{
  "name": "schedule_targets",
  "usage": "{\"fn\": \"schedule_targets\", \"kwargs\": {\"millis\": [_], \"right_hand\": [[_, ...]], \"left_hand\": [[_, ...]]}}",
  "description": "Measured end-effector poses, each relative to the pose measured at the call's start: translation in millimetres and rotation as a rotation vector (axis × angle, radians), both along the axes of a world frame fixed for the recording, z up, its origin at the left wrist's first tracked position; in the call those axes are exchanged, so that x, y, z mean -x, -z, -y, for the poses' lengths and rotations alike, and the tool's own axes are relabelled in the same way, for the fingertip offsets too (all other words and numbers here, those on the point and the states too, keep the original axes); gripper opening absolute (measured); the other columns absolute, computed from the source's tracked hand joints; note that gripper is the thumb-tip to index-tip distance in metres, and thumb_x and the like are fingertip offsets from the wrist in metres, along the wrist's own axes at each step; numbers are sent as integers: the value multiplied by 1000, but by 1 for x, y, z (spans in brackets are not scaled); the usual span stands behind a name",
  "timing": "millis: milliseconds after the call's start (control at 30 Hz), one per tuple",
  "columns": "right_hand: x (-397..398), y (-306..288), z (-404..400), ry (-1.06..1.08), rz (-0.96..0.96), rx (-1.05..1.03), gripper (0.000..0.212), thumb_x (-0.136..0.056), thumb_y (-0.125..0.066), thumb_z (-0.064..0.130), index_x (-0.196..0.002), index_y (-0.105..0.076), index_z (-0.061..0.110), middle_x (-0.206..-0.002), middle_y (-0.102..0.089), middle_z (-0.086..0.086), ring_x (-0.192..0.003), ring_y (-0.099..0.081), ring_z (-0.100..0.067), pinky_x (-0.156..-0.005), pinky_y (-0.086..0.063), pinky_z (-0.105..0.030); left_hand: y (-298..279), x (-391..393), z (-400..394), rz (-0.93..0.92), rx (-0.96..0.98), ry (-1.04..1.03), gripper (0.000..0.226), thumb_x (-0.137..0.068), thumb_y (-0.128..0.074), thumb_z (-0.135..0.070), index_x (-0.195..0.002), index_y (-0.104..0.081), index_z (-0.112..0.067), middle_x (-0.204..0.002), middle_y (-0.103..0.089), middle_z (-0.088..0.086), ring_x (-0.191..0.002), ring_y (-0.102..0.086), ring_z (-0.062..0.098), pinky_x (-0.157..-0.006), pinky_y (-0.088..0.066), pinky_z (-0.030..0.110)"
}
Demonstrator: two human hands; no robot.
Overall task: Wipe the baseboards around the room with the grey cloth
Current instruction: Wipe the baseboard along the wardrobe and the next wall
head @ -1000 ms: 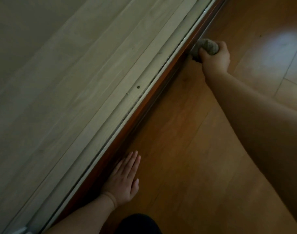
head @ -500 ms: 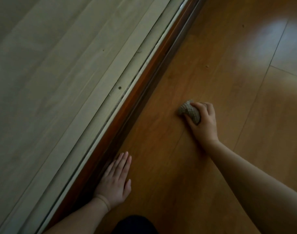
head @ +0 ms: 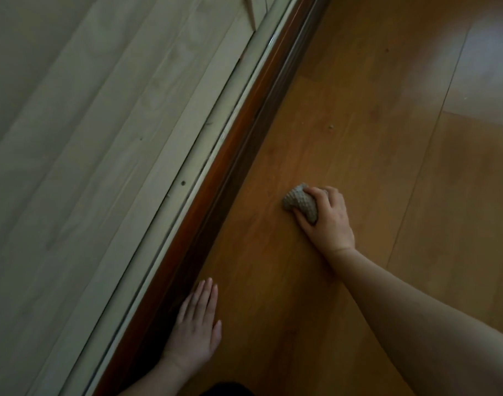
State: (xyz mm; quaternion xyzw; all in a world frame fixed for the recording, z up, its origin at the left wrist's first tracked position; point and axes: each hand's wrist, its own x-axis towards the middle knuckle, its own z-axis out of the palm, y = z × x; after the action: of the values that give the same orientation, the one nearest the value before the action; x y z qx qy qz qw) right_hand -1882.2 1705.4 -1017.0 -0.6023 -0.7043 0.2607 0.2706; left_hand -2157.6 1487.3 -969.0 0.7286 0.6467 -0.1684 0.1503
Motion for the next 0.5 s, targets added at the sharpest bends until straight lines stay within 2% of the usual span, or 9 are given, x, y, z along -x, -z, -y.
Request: {"fn": "schedule_targets", "kwargs": {"millis": [100,167,233,333,433,500], "right_hand": [[-2,-2,-1,-17,-4,33,53,-87,-69,39,-132,-47,23,-128,-48,-11,-119,-45,-27,-101,-44,-45],[-2,-5,1,-22,-6,47,54,-87,-70,38,-133,-48,21,-127,-48,-12,-119,-45,-28,-102,-44,-47],[-2,-7,2,-28,-11,74,54,-87,-69,39,-133,-47,22,-129,-47,-12,-120,-43,-27,-103,-42,-46],[0,-9,2,-25,-19,67,54,-86,-69,39,-133,-47,24,-127,-46,-10,-118,-44,-27,-102,-42,-46],[1,-7,2,-26,-19,46,55,-85,-70,39,-132,-45,26,-125,-45,-8,-115,-45,-25,-99,-43,-44],[0,-4,2,-22,-22,34,56,-85,-70,40,-133,-45,26,-125,-45,-6,-114,-45,-24,-99,-44,-43]], "left_hand": [[-28,-14,-40,106,-87,256,58,-101,-32,-39,-151,-32,-9,-149,-47,9,-135,-49,23,-122,-14,38],[-56,-21,-98,94,-176,330,60,-96,-40,-35,-150,-35,-11,-147,-51,6,-136,-47,20,-122,-23,42],[-83,-21,-170,-39,-305,295,63,-96,-39,-35,-153,-24,-13,-153,-44,7,-143,-38,21,-122,-20,43],[-113,-11,-254,-187,-369,193,67,-100,-24,-38,-157,-6,-11,-164,-18,11,-152,-14,23,-122,-3,36],[-111,-8,-290,-302,-350,174,69,-102,-10,-43,-156,8,-6,-166,5,14,-153,5,24,-120,9,34],[-104,-13,-298,-325,-318,184,72,-102,-5,-50,-154,15,-4,-165,14,16,-152,13,25,-122,8,37]]}}
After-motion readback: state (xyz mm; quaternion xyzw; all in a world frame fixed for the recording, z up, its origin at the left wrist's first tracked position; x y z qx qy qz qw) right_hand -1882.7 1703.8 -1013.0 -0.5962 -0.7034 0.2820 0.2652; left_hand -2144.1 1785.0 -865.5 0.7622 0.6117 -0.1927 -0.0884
